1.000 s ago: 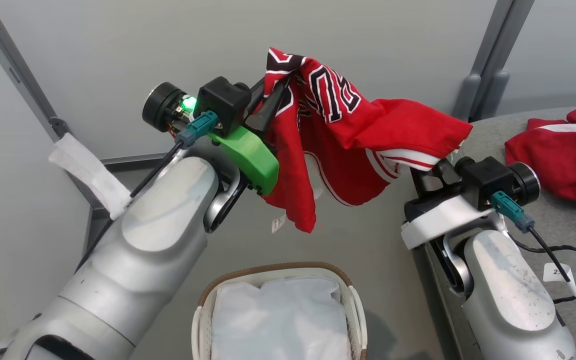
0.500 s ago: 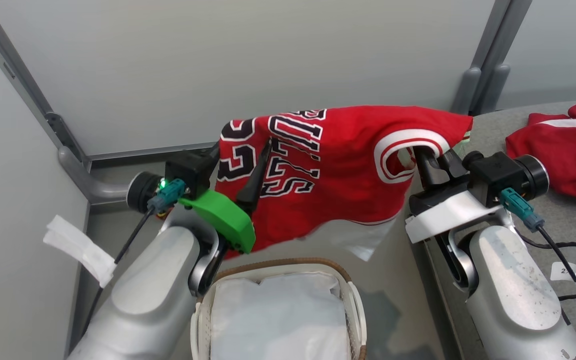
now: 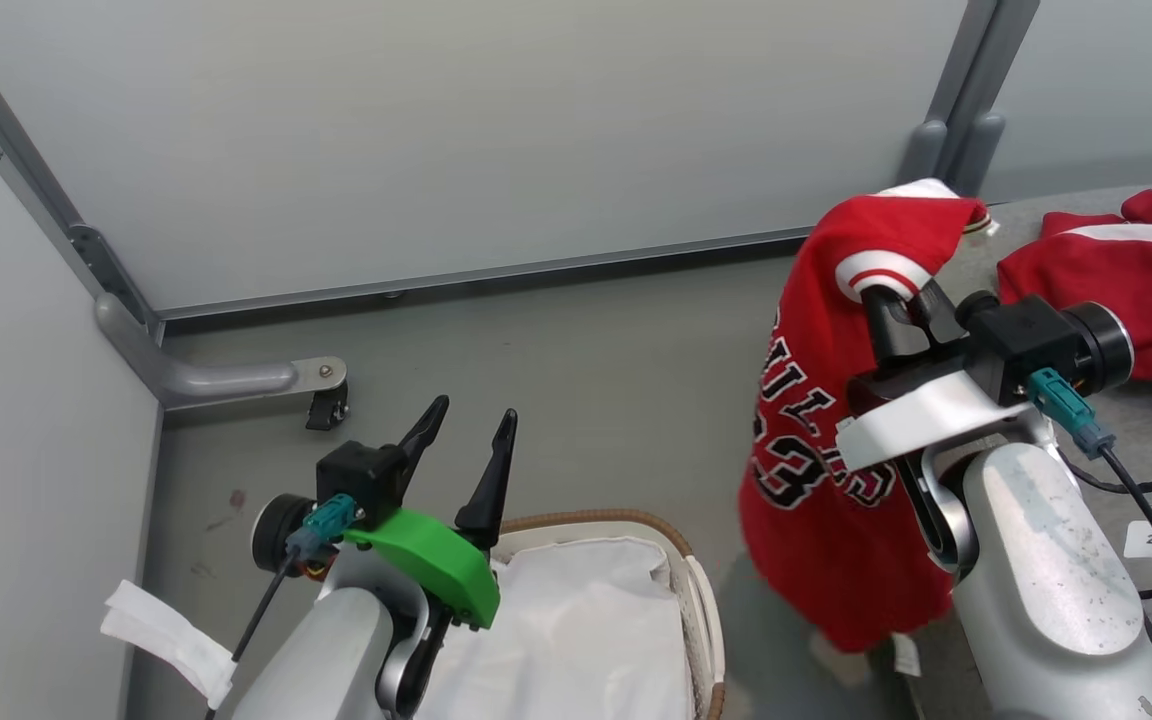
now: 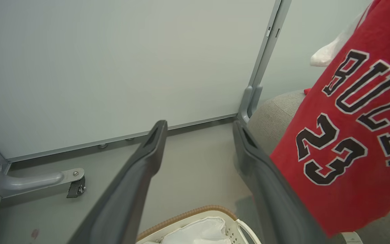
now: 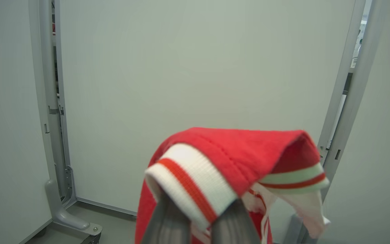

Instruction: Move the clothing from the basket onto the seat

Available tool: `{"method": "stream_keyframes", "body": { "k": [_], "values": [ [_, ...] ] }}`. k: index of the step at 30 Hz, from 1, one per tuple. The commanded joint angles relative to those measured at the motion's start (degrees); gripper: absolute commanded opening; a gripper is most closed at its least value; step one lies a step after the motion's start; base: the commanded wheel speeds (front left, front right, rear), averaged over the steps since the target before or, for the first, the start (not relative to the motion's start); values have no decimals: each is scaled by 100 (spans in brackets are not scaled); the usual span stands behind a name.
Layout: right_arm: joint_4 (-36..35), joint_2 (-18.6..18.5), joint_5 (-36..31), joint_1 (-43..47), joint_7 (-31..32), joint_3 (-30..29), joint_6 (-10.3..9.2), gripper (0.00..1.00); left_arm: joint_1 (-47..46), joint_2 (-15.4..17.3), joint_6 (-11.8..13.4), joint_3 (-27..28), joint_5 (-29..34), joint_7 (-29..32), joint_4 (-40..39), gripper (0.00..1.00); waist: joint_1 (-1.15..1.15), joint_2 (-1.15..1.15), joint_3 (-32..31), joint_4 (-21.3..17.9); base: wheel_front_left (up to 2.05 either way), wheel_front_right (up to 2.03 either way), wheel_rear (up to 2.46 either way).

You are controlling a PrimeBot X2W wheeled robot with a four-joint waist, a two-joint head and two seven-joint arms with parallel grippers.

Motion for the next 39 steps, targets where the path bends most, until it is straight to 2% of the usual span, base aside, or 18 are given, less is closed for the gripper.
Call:
{"method": "stream_keyframes", "body": {
  "k": [1,8,15,31,39],
  "values": [
    [-20,-20,-57,-21,-13,-38,-6,0,127,-20,-39,67,85,-2,-53,100,0,0,6,-23,0,0,0],
    [22,-20,-97,50,-13,-144,-6,0,349,-182,-84,303,394,-2,-359,100,0,0,11,-92,0,0,0],
    [37,-22,-116,14,-13,-183,-6,0,477,-286,-94,309,550,-2,-621,100,0,0,32,-305,0,0,0],
    [-1,-18,-421,-136,-13,-421,-6,0,516,-324,-91,98,616,-2,-837,100,0,0,367,-1681,0,0,0],
    [9,-16,-573,-242,-13,-575,-6,0,375,-328,-91,8,671,-2,-806,100,0,0,566,-1980,0,0,0]
  ]
}}
